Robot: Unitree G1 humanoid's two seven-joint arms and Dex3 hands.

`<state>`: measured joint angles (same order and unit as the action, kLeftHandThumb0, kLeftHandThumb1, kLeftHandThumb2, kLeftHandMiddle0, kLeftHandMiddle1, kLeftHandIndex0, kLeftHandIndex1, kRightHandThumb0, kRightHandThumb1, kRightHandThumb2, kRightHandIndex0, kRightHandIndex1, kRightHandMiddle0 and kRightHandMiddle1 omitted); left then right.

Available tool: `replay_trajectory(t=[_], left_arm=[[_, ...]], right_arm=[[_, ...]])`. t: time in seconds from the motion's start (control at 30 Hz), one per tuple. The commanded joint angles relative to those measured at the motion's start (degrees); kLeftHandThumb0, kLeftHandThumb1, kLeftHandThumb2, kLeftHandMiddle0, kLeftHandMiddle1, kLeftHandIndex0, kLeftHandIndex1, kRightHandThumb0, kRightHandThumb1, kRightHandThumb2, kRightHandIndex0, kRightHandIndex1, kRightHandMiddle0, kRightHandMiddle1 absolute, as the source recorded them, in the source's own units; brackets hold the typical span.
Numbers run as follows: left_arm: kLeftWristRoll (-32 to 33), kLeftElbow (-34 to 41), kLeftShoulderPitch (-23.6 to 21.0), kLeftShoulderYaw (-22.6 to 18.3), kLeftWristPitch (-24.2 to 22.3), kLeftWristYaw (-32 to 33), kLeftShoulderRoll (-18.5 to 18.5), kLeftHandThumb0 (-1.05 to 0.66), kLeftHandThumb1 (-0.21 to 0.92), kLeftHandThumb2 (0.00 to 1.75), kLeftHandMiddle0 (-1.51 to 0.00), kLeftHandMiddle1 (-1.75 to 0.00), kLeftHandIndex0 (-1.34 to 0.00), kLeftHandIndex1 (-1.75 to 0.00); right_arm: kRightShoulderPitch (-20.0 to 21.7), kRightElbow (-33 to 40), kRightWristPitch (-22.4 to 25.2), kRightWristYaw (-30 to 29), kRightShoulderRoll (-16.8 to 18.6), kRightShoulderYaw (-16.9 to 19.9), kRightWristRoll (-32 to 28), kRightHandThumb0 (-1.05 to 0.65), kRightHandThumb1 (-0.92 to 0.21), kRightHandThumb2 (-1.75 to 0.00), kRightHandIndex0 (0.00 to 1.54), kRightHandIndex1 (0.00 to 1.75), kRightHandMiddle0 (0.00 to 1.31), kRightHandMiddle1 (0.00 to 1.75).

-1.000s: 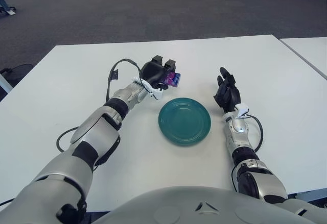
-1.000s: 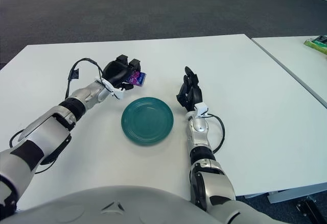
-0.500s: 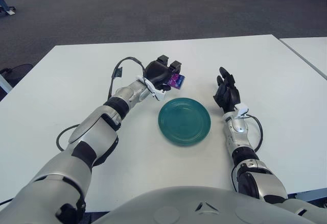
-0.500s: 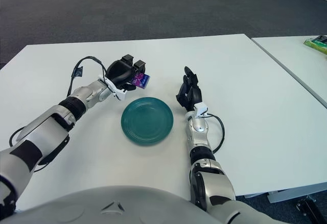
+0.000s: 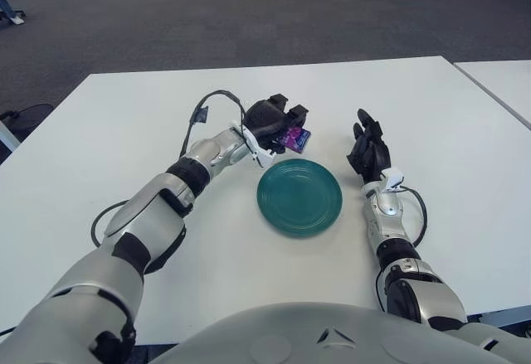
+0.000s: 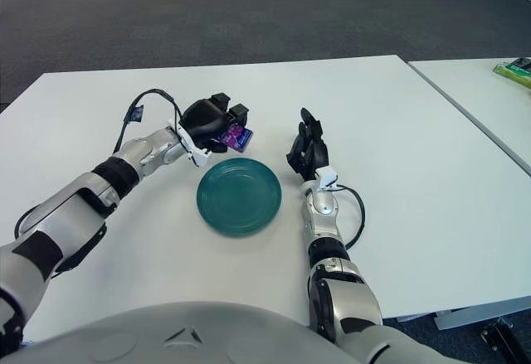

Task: Put the gum into the plate.

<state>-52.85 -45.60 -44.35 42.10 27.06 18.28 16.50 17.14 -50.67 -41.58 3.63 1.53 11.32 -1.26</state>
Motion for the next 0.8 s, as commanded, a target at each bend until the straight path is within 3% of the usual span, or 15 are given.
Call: replay_trajectory(t=[0.0, 0.2, 0.37, 0.57, 0.7, 0.77], left_arm=[[0.4, 3.6, 1.5, 0.7, 0.7, -6.3, 1.3, -0.48, 0.32, 1.31, -1.25, -1.75, -0.61, -1.75], [1.4, 5.5, 2.7, 0.1, 1.7, -10.8, 1.3, -0.47, 0.35, 1.27, -1.25, -1.75, -0.58, -1.75], [3.1, 6.5, 4.3, -0.1, 5.4, -13.2, 1.5, -0.46, 0.37, 1.24, -1.23, -1.75, -0.57, -1.75], [4.1, 12.2, 7.8, -0.9, 7.7, -14.7, 3.3, -0.45, 0.39, 1.22, -1.2, -1.75, -0.56, -1.75], [7.6, 22.9, 10.7, -2.0, 9.0, -22.4, 6.7, -0.44, 0.41, 1.18, -1.2, -1.75, -0.54, -1.74], [7.8, 23.1, 10.7, -1.7, 9.2, -24.2, 6.8, -0.43, 0.45, 1.12, -1.19, -1.75, -0.52, -1.72]], right_arm=[[-11.0, -9.6, -0.8, 0.0, 3.6, 1.5, -2.8, -0.79, -0.92, -0.91, 0.17, 0.0, 0.0, 0.37], [-10.9, -9.7, -0.8, 0.3, 4.0, 1.8, -3.2, -0.78, -0.92, -0.9, 0.17, 0.0, 0.0, 0.4], [-10.9, -10.0, -0.8, -0.1, 4.1, 1.9, -3.0, -0.78, -0.92, -0.89, 0.18, 0.0, 0.0, 0.42], [-10.8, -10.4, -0.6, -0.2, 3.9, 1.9, -2.7, -0.79, -0.92, -0.89, 0.19, 0.01, 0.0, 0.43], [-10.7, -10.5, -0.7, 0.0, 3.9, 1.8, -2.7, -0.79, -0.92, -0.89, 0.2, 0.01, 0.0, 0.44], [-10.6, -10.6, -0.6, 0.1, 3.8, 1.9, -2.8, -0.79, -0.92, -0.89, 0.2, 0.01, 0.0, 0.44]])
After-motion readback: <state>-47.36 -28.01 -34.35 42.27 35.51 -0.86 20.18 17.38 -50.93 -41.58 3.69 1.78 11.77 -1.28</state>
